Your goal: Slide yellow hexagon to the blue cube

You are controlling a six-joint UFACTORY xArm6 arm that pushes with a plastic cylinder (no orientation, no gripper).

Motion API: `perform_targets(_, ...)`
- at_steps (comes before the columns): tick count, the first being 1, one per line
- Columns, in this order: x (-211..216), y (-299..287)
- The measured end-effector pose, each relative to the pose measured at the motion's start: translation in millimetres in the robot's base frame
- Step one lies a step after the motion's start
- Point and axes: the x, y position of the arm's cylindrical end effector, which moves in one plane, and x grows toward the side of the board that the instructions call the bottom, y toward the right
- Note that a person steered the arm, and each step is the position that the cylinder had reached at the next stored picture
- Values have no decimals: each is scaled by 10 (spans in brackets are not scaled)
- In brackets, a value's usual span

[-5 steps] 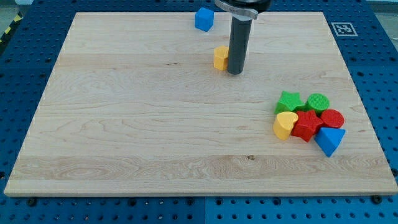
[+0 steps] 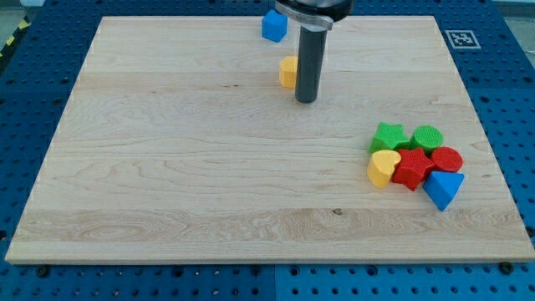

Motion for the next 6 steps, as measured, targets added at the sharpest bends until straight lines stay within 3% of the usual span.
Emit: perform_targets(6, -1049, -555)
